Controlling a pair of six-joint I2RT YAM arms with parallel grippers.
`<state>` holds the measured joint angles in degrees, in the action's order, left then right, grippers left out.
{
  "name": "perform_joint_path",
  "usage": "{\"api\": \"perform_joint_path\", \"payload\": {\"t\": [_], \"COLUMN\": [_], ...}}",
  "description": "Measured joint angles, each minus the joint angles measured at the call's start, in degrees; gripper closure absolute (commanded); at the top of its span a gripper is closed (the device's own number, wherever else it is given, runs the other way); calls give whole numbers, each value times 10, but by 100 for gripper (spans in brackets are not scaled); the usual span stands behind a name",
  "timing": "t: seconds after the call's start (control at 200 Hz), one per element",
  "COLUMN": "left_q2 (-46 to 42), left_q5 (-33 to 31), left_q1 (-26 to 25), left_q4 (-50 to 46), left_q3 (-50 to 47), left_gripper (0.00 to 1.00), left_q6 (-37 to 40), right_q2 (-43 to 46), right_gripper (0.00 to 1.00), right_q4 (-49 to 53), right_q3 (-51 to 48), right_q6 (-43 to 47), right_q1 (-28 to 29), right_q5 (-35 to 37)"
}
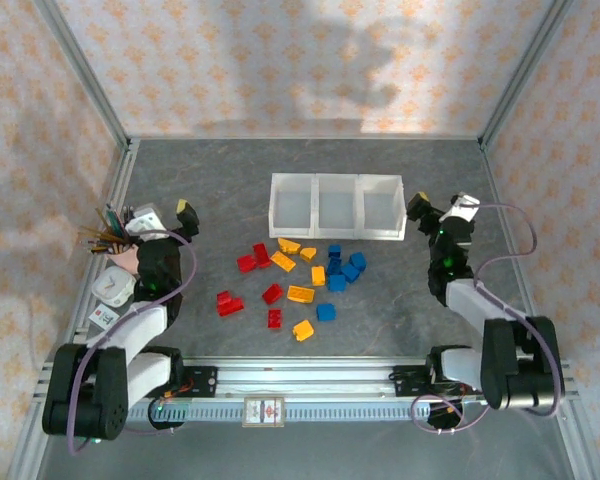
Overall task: Sort the legos into containers by color
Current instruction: Pick up the lego from the center of the table.
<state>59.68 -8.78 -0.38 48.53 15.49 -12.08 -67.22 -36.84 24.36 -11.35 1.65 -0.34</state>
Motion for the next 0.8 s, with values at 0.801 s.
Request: {"api": "perform_joint_path", "payload": {"t": [0.801], "left_q2": [-193], "left_q5": [164], "left_q1": [-54], "left_q4": [-400], "left_q3": [81], "left_gripper": [1], "left_q6": [-217], "right_q2": [72], "right_gripper": [0], "right_q4": [463], "right_q3": [150], "right_q6": [-129], "right_q1": [107], "right_q5": [-35]}}
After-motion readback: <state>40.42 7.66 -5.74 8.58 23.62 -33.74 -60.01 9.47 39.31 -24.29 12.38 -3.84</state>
